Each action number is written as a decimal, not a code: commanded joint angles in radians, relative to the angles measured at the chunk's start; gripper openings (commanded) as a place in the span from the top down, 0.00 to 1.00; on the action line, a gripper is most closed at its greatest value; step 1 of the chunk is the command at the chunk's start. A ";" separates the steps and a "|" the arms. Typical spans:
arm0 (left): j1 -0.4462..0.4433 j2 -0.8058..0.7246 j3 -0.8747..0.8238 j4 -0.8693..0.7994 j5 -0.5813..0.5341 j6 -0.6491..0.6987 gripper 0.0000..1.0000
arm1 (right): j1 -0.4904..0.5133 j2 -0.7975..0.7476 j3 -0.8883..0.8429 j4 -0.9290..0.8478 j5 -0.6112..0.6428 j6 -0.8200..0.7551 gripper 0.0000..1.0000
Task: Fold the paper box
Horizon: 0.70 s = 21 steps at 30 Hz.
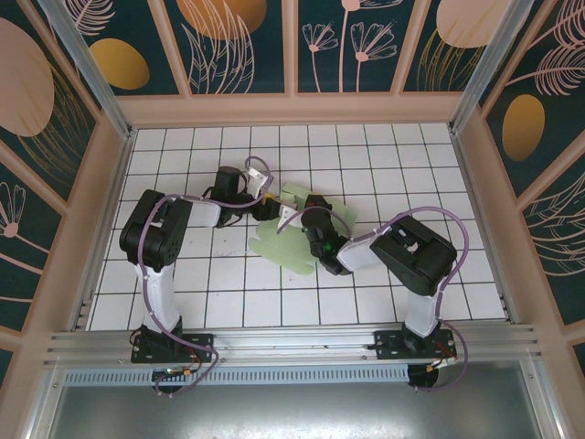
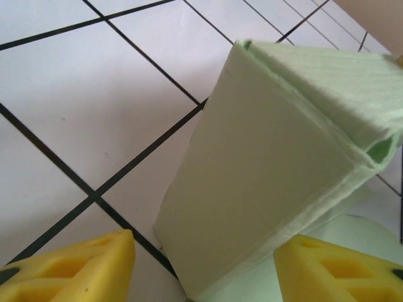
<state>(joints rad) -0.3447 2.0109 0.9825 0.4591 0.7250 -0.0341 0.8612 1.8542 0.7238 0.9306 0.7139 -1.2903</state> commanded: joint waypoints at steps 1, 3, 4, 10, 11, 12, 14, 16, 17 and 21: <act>-0.008 -0.034 -0.072 0.144 -0.048 -0.021 0.42 | 0.020 0.020 0.022 -0.028 -0.018 0.036 1.00; -0.010 -0.049 -0.103 0.194 -0.063 -0.016 0.44 | 0.022 0.021 0.023 -0.027 -0.018 0.037 1.00; -0.011 -0.053 -0.116 0.219 -0.069 -0.009 0.47 | 0.023 0.022 0.025 -0.029 -0.019 0.039 1.00; -0.025 -0.060 -0.135 0.278 -0.089 0.017 0.50 | 0.029 0.023 0.029 -0.041 -0.024 0.049 1.00; -0.028 -0.062 -0.142 0.294 -0.091 0.021 0.50 | 0.029 0.023 0.029 -0.043 -0.026 0.051 1.00; -0.032 -0.064 -0.149 0.312 -0.095 0.023 0.52 | 0.030 0.024 0.029 -0.045 -0.024 0.051 1.00; -0.037 -0.069 -0.164 0.339 -0.101 0.030 0.53 | 0.030 0.026 0.029 -0.047 -0.023 0.054 1.00; -0.039 -0.074 -0.172 0.350 -0.105 0.035 0.55 | 0.031 0.028 0.031 -0.048 -0.024 0.056 1.00; -0.039 -0.075 -0.174 0.351 -0.106 0.038 0.56 | 0.030 0.030 0.032 -0.047 -0.023 0.055 1.00; -0.039 -0.074 -0.176 0.351 -0.110 0.043 0.61 | 0.030 0.035 0.034 -0.047 -0.025 0.056 1.00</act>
<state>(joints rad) -0.3820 1.9614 0.8150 0.7597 0.6182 -0.0147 0.8791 1.8637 0.7395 0.9112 0.7063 -1.2716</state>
